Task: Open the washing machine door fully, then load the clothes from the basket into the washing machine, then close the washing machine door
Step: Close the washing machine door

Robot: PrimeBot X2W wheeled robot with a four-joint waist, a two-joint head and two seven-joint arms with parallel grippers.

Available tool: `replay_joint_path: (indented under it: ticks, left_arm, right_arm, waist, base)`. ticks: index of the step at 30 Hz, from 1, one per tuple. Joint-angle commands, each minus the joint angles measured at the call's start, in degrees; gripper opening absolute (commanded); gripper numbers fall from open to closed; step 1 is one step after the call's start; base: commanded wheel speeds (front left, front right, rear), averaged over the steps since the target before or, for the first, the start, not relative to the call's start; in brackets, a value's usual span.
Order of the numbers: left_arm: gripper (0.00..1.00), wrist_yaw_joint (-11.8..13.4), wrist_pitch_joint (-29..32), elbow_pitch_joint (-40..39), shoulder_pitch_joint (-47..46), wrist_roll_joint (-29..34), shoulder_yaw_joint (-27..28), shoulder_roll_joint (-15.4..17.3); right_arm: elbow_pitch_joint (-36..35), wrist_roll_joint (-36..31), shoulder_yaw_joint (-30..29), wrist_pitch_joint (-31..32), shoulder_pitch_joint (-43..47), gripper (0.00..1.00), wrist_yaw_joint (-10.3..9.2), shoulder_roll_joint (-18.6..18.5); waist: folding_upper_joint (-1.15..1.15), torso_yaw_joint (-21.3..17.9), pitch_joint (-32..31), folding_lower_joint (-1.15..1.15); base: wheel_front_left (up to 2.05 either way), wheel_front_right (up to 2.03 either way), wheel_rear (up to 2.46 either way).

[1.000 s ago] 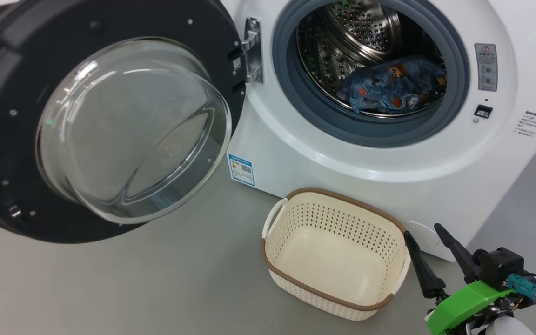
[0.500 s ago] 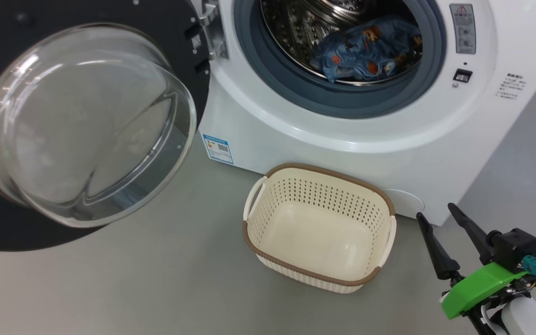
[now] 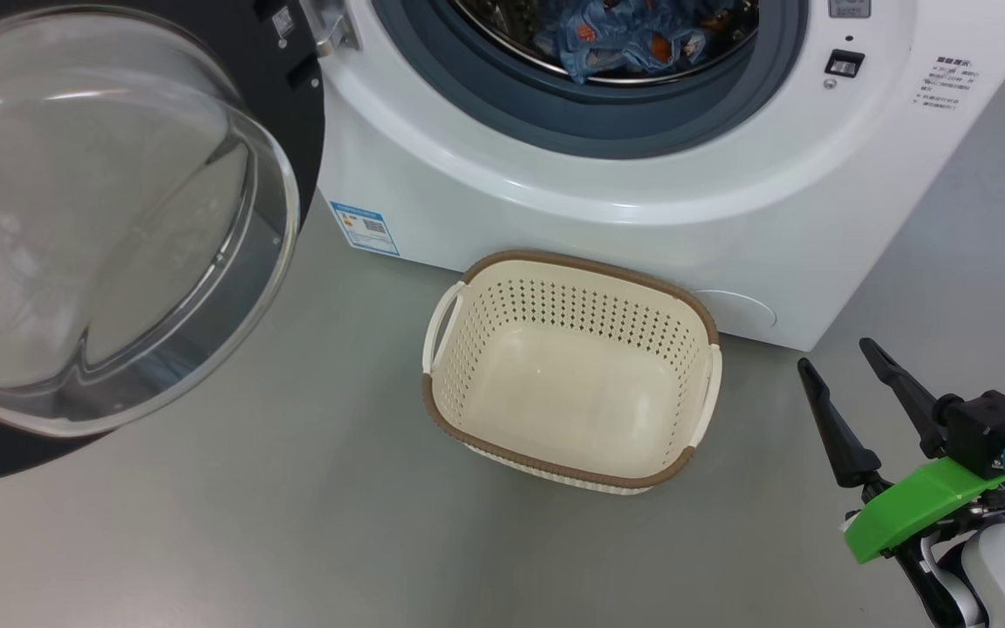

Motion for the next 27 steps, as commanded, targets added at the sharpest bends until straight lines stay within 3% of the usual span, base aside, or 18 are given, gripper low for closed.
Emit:
replay_joint_path:
  ticks: [1,6,14,27]
  left_arm:
    - [0.00,-0.2,0.5,-0.5,-1.0,-0.4,0.8,4.7]
    - [0.00,-0.2,0.8,2.4,-1.6,-0.3,0.4,5.0]
    - [0.00,-0.2,6.9,4.7,-1.2,0.3,-2.1,4.7]
    - [0.00,-0.2,25.2,1.8,2.7,0.9,-7.7,3.4]
  right_arm:
    - [-1.6,-0.9,0.8,0.2,-0.9,1.00,0.43,-1.0]
    - [-1.8,-1.0,0.7,0.5,-0.8,1.00,0.43,-0.9]
    - [-1.5,-1.0,0.6,0.7,-0.3,1.00,0.43,-0.5]
    - [0.8,0.2,0.8,-0.1,1.1,1.00,0.43,0.3]
  waist:
    - [0.00,-0.6,0.7,0.00]
    - [0.00,-1.0,0.7,0.00]
    - [0.00,-0.8,-0.4,0.00]
    - [0.00,0.4,-4.2,0.00]
  base:
    - [0.00,0.00,0.00]
    - [0.00,0.00,0.00]
    - [0.00,0.00,0.00]
    - [0.00,0.00,0.00]
